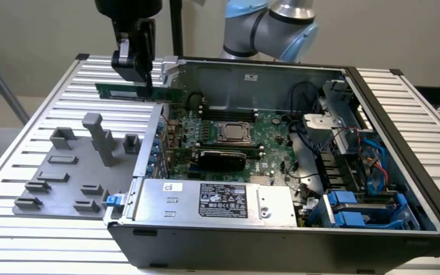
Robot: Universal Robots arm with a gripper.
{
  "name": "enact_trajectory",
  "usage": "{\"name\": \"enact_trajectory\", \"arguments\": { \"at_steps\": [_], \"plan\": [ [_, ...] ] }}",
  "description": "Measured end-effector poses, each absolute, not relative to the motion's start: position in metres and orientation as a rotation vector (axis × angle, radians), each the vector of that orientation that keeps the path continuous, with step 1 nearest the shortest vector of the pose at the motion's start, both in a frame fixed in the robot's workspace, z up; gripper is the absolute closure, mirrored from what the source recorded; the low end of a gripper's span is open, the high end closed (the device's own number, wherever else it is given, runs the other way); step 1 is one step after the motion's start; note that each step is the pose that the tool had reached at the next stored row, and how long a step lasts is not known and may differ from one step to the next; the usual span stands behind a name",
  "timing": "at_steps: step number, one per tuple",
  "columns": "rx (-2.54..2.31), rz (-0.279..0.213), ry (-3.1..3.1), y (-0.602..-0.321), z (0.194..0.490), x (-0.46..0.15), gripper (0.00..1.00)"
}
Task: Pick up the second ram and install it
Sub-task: 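Pick up the second ram and move it above second insertion slot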
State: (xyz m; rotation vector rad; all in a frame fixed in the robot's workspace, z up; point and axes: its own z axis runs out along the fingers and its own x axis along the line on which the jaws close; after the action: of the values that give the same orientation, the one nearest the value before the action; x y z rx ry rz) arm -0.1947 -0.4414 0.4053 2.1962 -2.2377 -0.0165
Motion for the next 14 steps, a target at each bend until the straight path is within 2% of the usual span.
{"name": "enact_trajectory", "arguments": {
  "at_steps": [14],
  "plan": [
    [2.198, -0.020, -2.239, -0.429, 0.406, -0.142, 0.86]
  ]
}}
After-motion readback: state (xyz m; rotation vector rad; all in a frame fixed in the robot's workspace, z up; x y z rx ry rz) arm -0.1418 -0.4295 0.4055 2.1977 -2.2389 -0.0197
